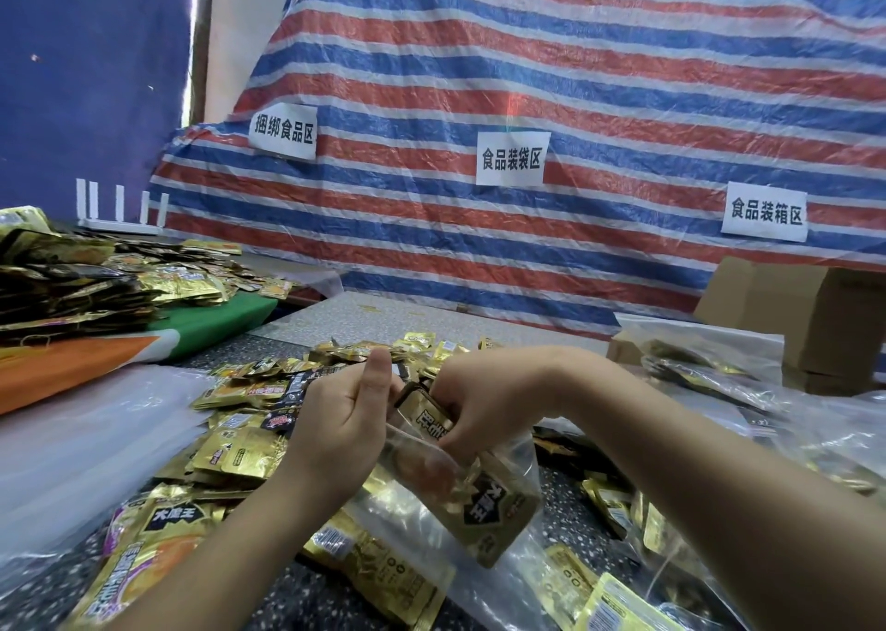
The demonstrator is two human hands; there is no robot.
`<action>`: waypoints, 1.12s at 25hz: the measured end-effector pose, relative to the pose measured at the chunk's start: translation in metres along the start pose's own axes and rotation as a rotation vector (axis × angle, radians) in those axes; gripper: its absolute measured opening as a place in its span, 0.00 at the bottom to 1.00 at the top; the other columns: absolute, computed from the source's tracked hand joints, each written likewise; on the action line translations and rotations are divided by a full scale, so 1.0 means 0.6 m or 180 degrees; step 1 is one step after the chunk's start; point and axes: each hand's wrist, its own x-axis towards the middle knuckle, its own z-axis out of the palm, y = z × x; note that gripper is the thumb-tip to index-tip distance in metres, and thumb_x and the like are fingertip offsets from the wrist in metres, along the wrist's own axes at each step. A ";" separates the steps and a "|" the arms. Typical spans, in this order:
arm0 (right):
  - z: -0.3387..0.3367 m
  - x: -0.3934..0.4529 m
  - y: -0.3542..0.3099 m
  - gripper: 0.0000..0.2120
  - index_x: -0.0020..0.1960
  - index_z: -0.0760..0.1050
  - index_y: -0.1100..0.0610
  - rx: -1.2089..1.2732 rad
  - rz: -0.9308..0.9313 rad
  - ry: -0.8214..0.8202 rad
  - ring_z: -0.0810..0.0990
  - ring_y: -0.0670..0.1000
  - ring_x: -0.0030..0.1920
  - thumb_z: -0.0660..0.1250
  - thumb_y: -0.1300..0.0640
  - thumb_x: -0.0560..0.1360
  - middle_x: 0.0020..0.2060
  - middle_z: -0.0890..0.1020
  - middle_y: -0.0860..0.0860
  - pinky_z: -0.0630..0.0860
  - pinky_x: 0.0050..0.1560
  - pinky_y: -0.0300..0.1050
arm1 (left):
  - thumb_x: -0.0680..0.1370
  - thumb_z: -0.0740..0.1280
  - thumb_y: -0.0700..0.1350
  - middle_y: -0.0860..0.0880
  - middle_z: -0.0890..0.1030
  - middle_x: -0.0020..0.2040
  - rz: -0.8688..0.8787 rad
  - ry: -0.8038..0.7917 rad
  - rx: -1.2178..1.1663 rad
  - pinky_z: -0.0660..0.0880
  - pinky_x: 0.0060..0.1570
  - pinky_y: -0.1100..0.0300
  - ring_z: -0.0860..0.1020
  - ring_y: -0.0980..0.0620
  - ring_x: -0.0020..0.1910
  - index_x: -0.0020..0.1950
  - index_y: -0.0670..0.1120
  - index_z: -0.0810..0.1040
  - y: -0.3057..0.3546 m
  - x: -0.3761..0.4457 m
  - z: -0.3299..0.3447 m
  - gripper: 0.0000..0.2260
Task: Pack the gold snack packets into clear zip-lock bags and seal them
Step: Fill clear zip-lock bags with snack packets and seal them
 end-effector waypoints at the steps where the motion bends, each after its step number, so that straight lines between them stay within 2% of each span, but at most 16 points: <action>1: 0.003 -0.001 0.001 0.10 0.38 0.77 0.51 -0.0036 -0.0021 0.0065 0.76 0.38 0.26 0.72 0.48 0.74 0.30 0.80 0.44 0.72 0.26 0.31 | 0.82 0.53 0.58 0.49 0.75 0.25 0.0004 0.0051 0.0017 0.67 0.27 0.70 0.76 0.59 0.27 0.35 0.40 0.79 0.001 0.001 0.001 0.29; 4: 0.004 -0.017 0.009 0.09 0.42 0.80 0.57 0.0095 -0.0040 0.0302 0.78 0.40 0.29 0.71 0.52 0.76 0.32 0.82 0.46 0.74 0.30 0.32 | 0.82 0.53 0.55 0.50 0.80 0.29 0.0166 0.0086 0.0208 0.70 0.32 0.69 0.79 0.57 0.33 0.34 0.44 0.81 0.009 0.011 0.007 0.26; 6: -0.004 -0.037 0.016 0.08 0.41 0.80 0.56 0.0339 0.0014 0.0457 0.81 0.39 0.30 0.70 0.54 0.77 0.31 0.83 0.45 0.73 0.30 0.29 | 0.81 0.53 0.54 0.50 0.81 0.31 0.0267 0.0071 0.0279 0.71 0.35 0.65 0.79 0.55 0.35 0.33 0.43 0.80 0.020 0.021 0.015 0.26; 8: -0.014 -0.057 0.021 0.13 0.37 0.77 0.52 0.0390 0.0028 0.0674 0.80 0.39 0.28 0.67 0.53 0.79 0.29 0.82 0.45 0.69 0.28 0.28 | 0.80 0.53 0.54 0.50 0.80 0.30 0.0295 0.0100 0.0257 0.70 0.34 0.66 0.79 0.55 0.33 0.33 0.42 0.80 0.033 0.027 0.022 0.26; 10: -0.023 -0.075 0.022 0.17 0.35 0.75 0.53 0.0556 0.0039 0.0863 0.81 0.41 0.28 0.64 0.50 0.81 0.26 0.81 0.46 0.70 0.28 0.30 | 0.80 0.52 0.55 0.50 0.78 0.28 0.0329 0.0112 0.0212 0.67 0.30 0.67 0.77 0.56 0.30 0.33 0.42 0.80 0.052 0.031 0.026 0.26; 13: -0.048 -0.112 0.019 0.19 0.35 0.76 0.56 0.0802 0.0059 0.1137 0.85 0.48 0.33 0.62 0.49 0.82 0.27 0.82 0.49 0.78 0.34 0.37 | 0.81 0.52 0.55 0.49 0.79 0.28 0.0493 0.0127 0.0181 0.70 0.31 0.61 0.77 0.54 0.30 0.33 0.42 0.80 0.096 0.047 0.028 0.27; 15: -0.074 -0.136 0.018 0.18 0.36 0.76 0.58 0.0982 0.0036 0.1475 0.85 0.49 0.33 0.63 0.51 0.82 0.27 0.82 0.49 0.80 0.35 0.38 | 0.82 0.52 0.54 0.52 0.77 0.27 0.0705 0.0199 0.0174 0.68 0.29 0.64 0.76 0.56 0.28 0.33 0.41 0.79 0.131 0.069 0.026 0.27; 17: -0.098 -0.154 0.018 0.18 0.36 0.77 0.60 0.1182 -0.0035 0.1872 0.85 0.48 0.31 0.63 0.52 0.82 0.28 0.83 0.50 0.78 0.32 0.35 | 0.84 0.52 0.53 0.53 0.76 0.26 0.0896 0.0292 0.0181 0.66 0.28 0.70 0.75 0.58 0.27 0.33 0.41 0.79 0.158 0.092 0.022 0.27; 19: -0.110 -0.162 0.016 0.19 0.35 0.78 0.61 0.1257 -0.0095 0.2075 0.84 0.49 0.30 0.63 0.53 0.82 0.27 0.82 0.50 0.77 0.31 0.34 | 0.84 0.52 0.54 0.52 0.76 0.25 0.0907 0.0325 0.0164 0.65 0.27 0.70 0.75 0.57 0.26 0.33 0.41 0.79 0.169 0.107 0.021 0.28; 23: -0.098 -0.154 0.015 0.19 0.35 0.77 0.59 0.1075 0.0013 0.1863 0.85 0.49 0.32 0.63 0.53 0.82 0.28 0.83 0.50 0.78 0.32 0.35 | 0.83 0.52 0.56 0.54 0.75 0.24 0.0790 0.0300 0.0210 0.66 0.29 0.70 0.75 0.59 0.27 0.33 0.41 0.79 0.152 0.099 0.025 0.29; 26: -0.078 -0.135 0.019 0.19 0.35 0.76 0.58 0.1171 0.0036 0.1754 0.85 0.51 0.31 0.63 0.53 0.82 0.27 0.81 0.50 0.83 0.37 0.44 | 0.83 0.51 0.56 0.51 0.78 0.28 0.0688 0.0253 0.0241 0.67 0.30 0.68 0.76 0.57 0.29 0.33 0.41 0.79 0.126 0.087 0.025 0.29; 28: -0.065 -0.116 0.024 0.18 0.36 0.76 0.60 0.1455 0.0057 0.1646 0.82 0.52 0.28 0.62 0.54 0.83 0.26 0.79 0.50 0.83 0.35 0.47 | 0.82 0.51 0.56 0.51 0.78 0.27 0.0668 0.0235 0.0259 0.69 0.31 0.65 0.76 0.56 0.28 0.33 0.41 0.79 0.109 0.077 0.021 0.28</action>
